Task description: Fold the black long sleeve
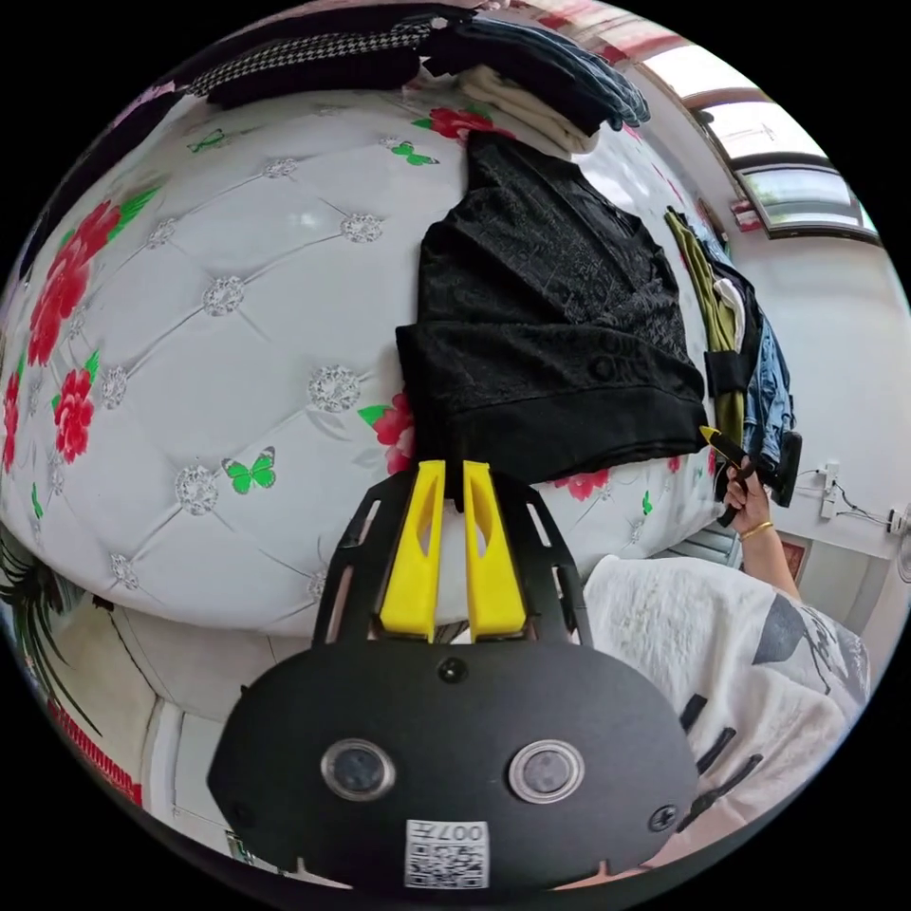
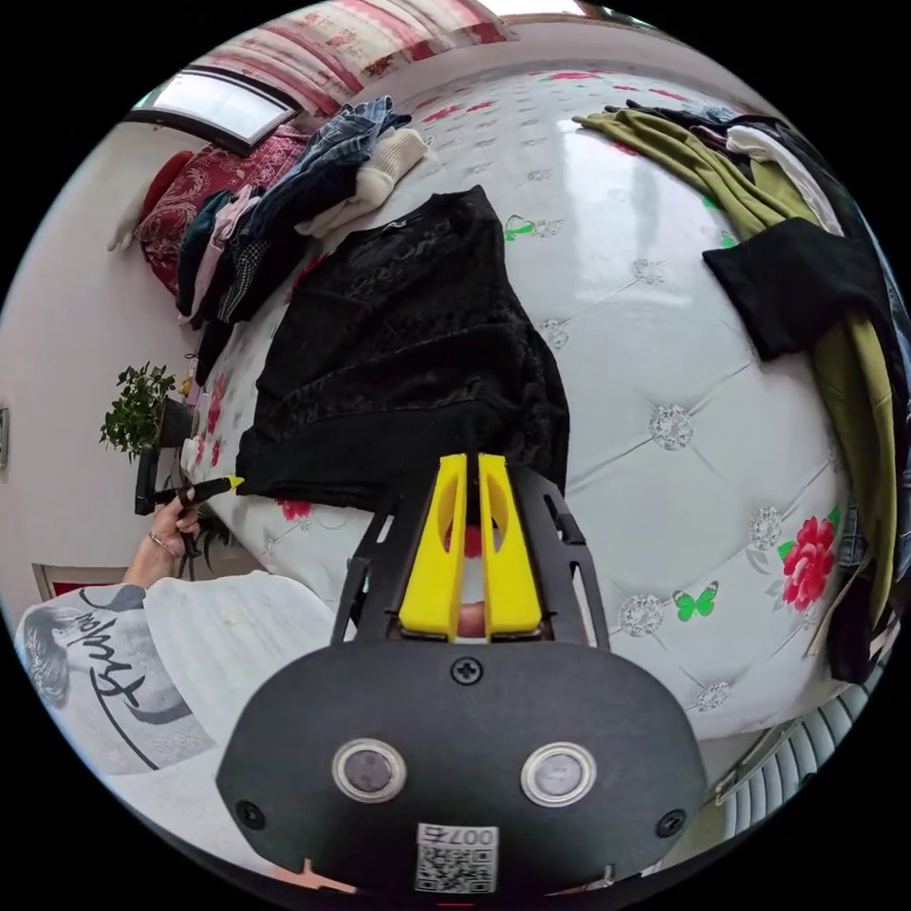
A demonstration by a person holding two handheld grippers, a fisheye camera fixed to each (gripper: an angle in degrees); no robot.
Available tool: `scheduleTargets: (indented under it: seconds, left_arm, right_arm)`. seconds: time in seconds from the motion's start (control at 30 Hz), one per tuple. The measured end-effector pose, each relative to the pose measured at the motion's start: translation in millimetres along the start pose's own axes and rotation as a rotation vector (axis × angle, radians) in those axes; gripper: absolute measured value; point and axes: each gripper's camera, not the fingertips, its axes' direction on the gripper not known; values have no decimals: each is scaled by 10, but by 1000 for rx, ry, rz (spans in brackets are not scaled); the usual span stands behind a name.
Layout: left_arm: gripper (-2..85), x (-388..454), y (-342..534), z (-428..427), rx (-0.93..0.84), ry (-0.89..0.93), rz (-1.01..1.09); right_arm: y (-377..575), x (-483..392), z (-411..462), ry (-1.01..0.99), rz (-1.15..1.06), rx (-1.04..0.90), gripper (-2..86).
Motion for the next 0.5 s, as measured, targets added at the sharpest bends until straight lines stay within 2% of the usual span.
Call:
scheduleTargets:
  seconds: [0.1,0.27,0.37,0.43,0.5]
  left_arm:
    - [14,-72,67,-185,-24,85,41]
    - [-4,-189,434,-553,-57,235,145]
    - [-7,-358,642,-730,-91,390,182]
    - [-8,-470,688,-835,-59,490,191]
    - [-9,-627,605,-958,61,636,168]
  right_arm:
    - [134,41,-200,-77,-27,41,0]
    - [752,171,-885,-413,-103,147,-2]
    - [1019,261,-1167,-550,-116,176,-2]
    - [1079,331,-1279,-626,-101,201,-2]
    - [1050,388,-1344,-702,-79,235,-2]
